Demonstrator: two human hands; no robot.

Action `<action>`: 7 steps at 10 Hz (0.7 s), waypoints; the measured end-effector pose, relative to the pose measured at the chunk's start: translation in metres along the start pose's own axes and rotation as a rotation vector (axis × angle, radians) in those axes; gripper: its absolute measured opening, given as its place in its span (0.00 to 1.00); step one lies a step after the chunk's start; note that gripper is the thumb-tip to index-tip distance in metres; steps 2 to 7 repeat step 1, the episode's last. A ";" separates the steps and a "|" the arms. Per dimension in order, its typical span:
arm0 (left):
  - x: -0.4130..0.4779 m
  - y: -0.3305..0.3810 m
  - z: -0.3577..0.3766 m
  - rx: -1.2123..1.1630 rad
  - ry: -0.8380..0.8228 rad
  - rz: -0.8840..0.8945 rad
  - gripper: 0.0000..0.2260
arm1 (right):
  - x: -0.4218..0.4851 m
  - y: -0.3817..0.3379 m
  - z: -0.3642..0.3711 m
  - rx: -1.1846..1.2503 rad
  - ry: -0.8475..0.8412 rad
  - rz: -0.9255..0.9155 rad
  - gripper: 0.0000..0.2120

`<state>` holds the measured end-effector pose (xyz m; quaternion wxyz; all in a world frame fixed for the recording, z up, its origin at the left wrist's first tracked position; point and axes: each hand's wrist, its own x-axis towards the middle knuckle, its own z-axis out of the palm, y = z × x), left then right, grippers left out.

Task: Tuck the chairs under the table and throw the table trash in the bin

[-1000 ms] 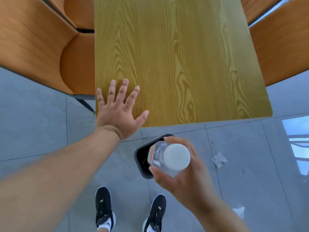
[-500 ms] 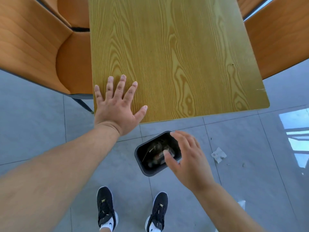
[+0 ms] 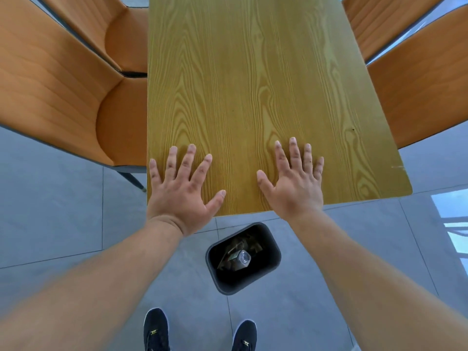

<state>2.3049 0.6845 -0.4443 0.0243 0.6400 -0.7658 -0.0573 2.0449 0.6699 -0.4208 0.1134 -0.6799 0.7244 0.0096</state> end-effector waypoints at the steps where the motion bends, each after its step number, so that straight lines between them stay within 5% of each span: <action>1: 0.002 0.000 -0.001 -0.006 -0.005 -0.007 0.37 | 0.004 0.004 0.010 -0.004 0.042 0.009 0.40; 7: 0.002 0.000 -0.001 -0.006 -0.005 -0.007 0.37 | 0.004 0.004 0.010 -0.004 0.042 0.009 0.40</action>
